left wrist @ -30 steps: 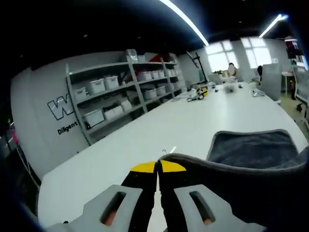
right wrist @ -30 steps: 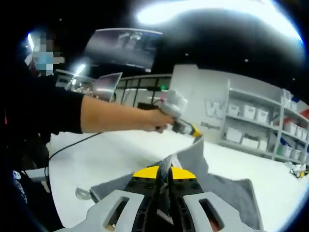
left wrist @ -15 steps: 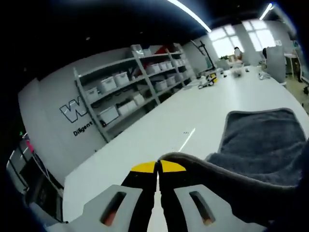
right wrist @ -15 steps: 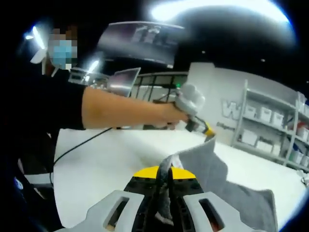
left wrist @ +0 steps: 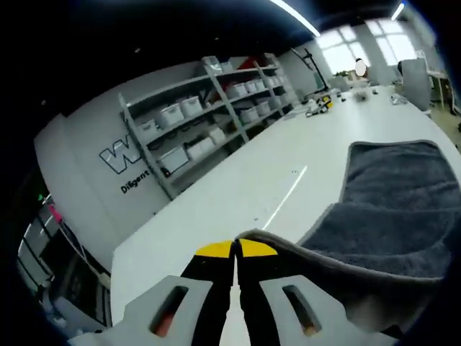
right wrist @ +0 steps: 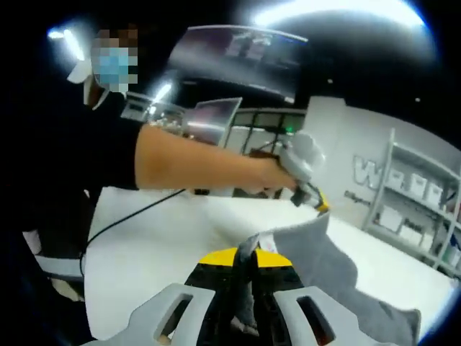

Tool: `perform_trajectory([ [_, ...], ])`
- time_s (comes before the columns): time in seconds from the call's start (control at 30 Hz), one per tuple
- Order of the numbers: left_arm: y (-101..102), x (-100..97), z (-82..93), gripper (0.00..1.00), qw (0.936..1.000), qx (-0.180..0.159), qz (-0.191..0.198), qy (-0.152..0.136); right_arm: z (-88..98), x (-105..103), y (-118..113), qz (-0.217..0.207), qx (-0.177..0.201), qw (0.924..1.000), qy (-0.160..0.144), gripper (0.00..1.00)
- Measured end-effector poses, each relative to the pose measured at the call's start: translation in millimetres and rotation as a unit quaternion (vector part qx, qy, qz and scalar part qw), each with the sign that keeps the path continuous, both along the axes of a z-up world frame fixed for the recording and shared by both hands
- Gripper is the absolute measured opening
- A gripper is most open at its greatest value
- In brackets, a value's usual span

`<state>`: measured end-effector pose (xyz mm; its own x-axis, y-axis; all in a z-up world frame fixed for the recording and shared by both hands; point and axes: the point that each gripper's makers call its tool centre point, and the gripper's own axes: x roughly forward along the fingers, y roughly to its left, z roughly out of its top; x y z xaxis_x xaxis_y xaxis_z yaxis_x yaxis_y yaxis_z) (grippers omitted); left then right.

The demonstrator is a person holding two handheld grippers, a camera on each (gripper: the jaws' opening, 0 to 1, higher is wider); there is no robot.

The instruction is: Open the folded towel by lifting each exposed corner and separating the folded layers until the towel lies flat within the target outline without major curled edges

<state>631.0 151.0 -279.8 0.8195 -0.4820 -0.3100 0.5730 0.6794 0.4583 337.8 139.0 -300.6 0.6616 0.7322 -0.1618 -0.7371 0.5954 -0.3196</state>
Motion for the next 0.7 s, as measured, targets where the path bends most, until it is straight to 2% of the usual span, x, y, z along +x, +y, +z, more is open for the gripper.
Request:
perform_trajectory([
  [0.1, 19, 0.3, -2.1, 0.0, 0.9994, 0.028, 0.019, -0.003, -0.9, -2, 22, 0.022, -0.019, 0.9996, -0.004, 0.01],
  [0.37, 47, -8.1, -0.1, 0.0, 0.9989, 0.037, 0.03, -0.005, 5.7, -4, 60, 0.055, -0.041, 0.9976, -0.014, 0.01],
  [0.5, 65, -11.3, -4.2, 0.0, 0.9975, 0.059, 0.039, -0.004, 7.8, -8, 79, 0.071, -0.057, 0.9955, -0.024, 0.01],
  [0.7, 107, -10.6, -11.6, 0.0, 0.9928, 0.088, 0.081, 0.009, -0.8, -8, 109, 0.095, -0.079, 0.9919, -0.027, 0.01],
])
